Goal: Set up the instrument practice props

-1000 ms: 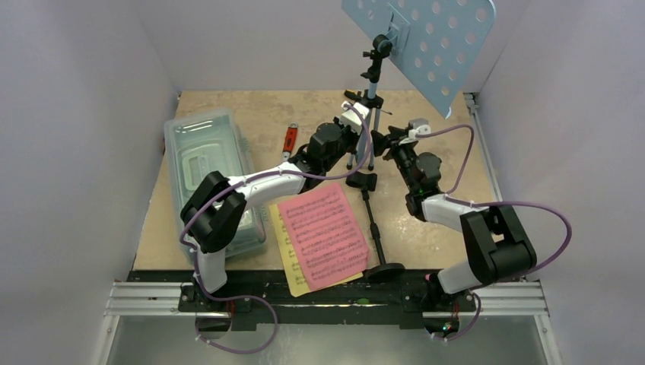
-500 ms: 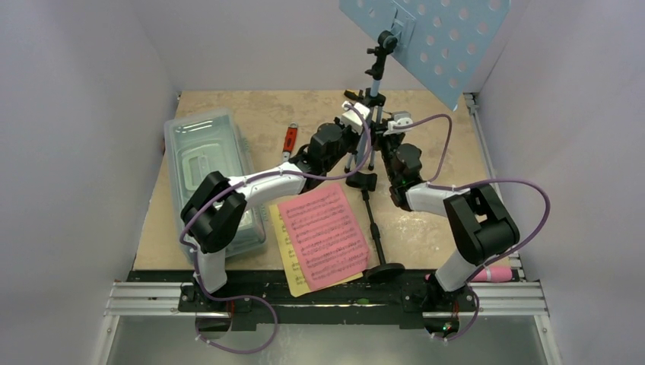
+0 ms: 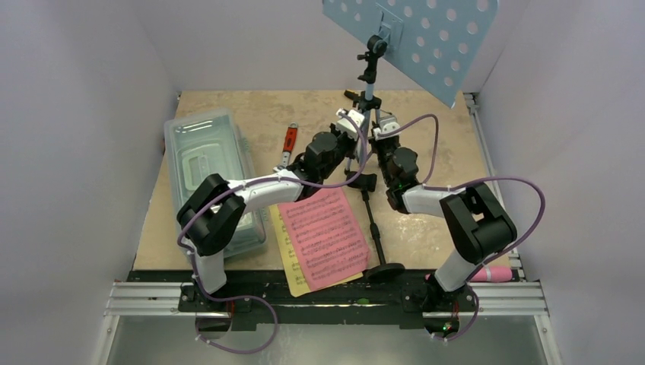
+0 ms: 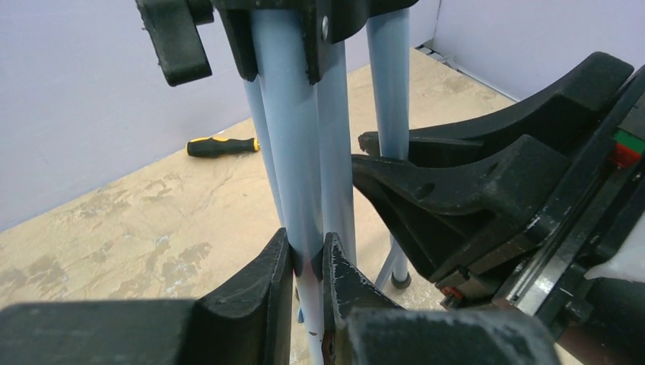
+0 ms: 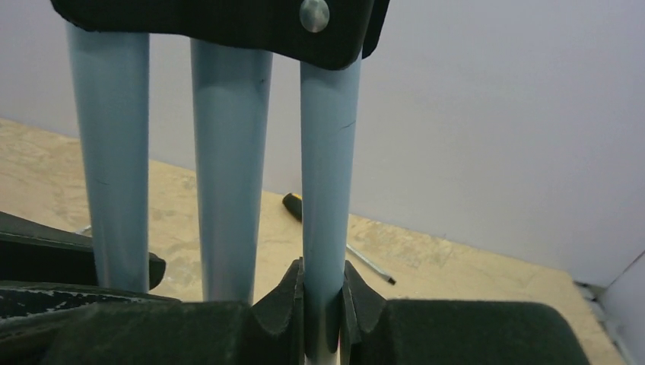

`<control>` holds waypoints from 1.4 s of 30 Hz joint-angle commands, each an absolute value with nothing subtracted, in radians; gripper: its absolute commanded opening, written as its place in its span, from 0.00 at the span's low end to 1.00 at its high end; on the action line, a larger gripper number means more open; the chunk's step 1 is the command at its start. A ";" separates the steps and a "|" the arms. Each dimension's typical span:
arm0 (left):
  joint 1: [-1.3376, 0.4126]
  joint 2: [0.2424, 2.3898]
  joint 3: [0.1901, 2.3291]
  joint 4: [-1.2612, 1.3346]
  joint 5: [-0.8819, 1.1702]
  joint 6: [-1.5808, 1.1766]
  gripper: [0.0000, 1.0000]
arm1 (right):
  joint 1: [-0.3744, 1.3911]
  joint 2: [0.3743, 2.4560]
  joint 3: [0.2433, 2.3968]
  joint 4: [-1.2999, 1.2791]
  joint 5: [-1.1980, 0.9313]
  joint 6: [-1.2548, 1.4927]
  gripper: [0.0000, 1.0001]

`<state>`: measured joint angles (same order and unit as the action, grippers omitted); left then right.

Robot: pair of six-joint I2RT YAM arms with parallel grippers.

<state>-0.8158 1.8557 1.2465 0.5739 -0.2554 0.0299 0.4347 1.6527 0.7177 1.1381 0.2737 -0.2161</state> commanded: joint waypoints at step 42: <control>-0.659 1.863 1.210 0.205 -0.202 0.152 0.00 | 0.172 1.681 0.824 0.411 0.710 -0.279 0.00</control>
